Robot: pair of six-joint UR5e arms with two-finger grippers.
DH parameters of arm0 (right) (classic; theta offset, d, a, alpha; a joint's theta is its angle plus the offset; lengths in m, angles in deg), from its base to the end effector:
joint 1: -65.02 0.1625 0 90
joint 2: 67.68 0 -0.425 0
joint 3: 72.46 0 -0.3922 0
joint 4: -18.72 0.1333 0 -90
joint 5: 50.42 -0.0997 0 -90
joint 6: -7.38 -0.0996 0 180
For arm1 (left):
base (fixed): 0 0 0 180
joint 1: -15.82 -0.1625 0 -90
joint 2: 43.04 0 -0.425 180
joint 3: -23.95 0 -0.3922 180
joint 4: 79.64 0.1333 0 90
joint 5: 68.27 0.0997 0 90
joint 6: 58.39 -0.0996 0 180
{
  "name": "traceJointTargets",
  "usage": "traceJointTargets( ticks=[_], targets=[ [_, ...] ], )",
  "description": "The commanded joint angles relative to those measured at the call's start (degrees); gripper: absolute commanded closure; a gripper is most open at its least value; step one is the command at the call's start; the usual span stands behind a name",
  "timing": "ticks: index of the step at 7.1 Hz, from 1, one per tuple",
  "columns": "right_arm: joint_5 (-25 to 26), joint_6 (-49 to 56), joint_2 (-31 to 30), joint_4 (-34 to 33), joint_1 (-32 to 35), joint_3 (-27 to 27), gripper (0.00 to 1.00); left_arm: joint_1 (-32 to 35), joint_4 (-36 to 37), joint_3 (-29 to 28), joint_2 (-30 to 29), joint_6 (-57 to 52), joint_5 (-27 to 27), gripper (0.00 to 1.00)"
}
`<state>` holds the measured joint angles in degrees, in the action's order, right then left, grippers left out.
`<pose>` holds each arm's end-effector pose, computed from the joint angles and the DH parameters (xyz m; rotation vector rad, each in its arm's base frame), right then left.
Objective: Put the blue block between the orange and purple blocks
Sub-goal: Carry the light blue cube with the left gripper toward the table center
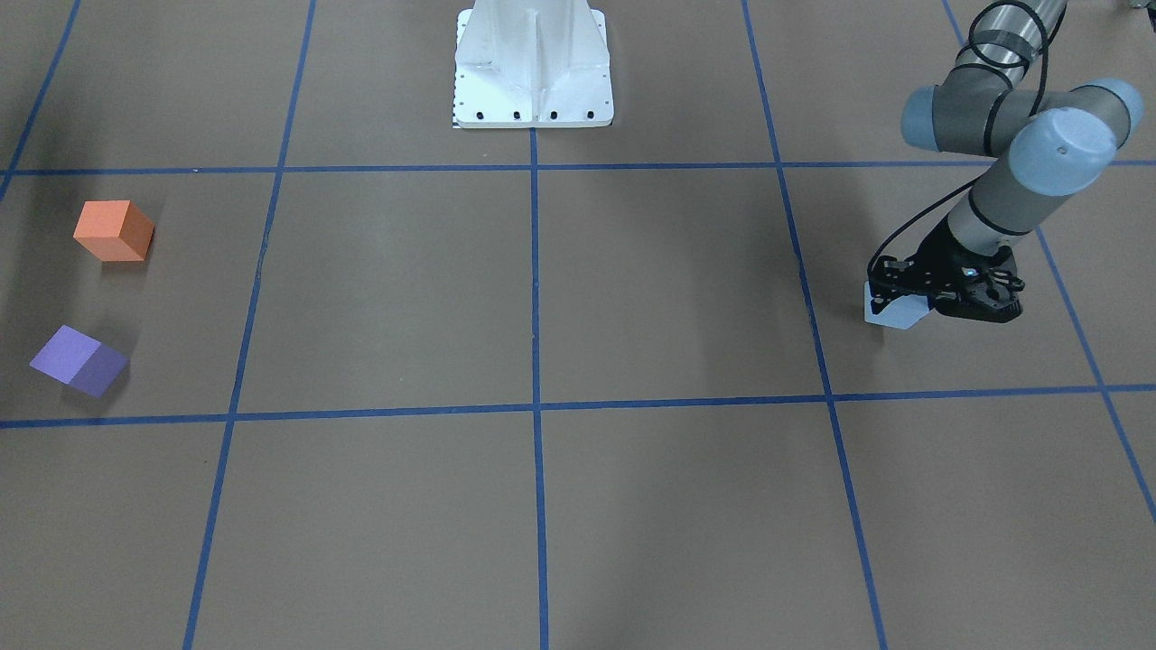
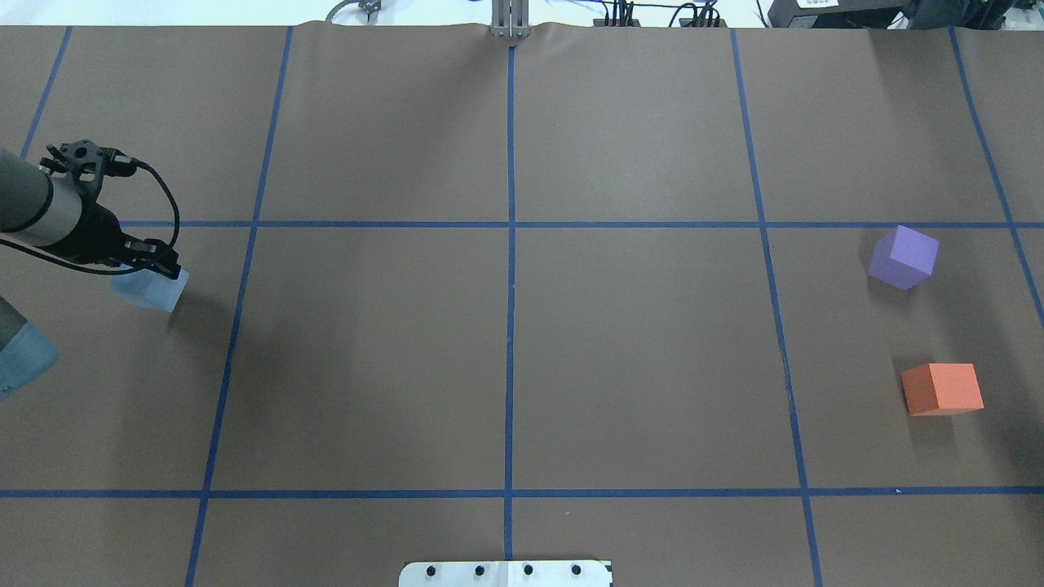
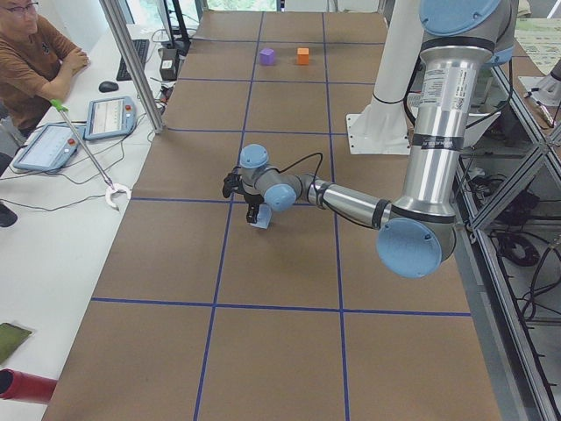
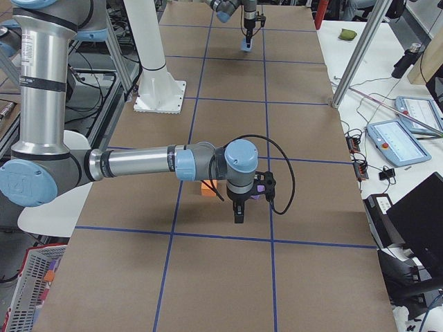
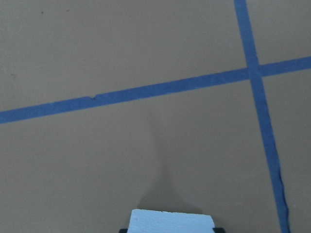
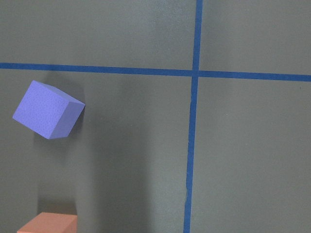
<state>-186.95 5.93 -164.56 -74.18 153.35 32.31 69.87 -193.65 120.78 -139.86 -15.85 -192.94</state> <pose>0.0481 -0.4444 0.5902 0.0601 -0.8135 -0.0390 0.2671 -0.4988 0.4959 0.1242 0.8531 0.0910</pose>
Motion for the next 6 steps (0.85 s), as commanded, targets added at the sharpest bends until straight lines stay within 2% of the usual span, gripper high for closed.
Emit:
traceJointTargets(
  ticks=[1, 2, 3, 4, 5, 6],
  targets=[
    [-0.1, -0.1, 0.3, 0.0, 0.0, 1.4, 0.0, 2.2, 15.8, 8.2, -4.8, 0.8, -2.2, 1.0],
    [-0.1, 0.0, 0.3, 0.1, -0.1, 1.4, 0.0, 1.6, 22.0, 9.2, -10.6, 7.6, -1.8, 1.0],
    [-0.1, 0.0, 0.3, 0.0, -0.1, 0.9, 0.0, -1.2, 22.5, 8.9, -15.5, 15.4, -1.8, 1.0],
    [-0.2, -0.1, 0.3, 0.5, 0.0, 1.4, 0.0, -6.9, 22.7, 7.6, -20.2, 22.4, -0.4, 1.0],
    [-0.2, -0.1, 0.4, 0.8, -0.1, 1.2, 0.0, -10.9, 22.9, 3.0, -27.5, 28.0, 4.4, 1.0],
    [-0.1, -0.1, 0.5, 0.8, -0.1, 0.9, 0.0, -15.8, 22.8, -4.5, -36.2, 33.3, 7.7, 1.0]
  ],
)
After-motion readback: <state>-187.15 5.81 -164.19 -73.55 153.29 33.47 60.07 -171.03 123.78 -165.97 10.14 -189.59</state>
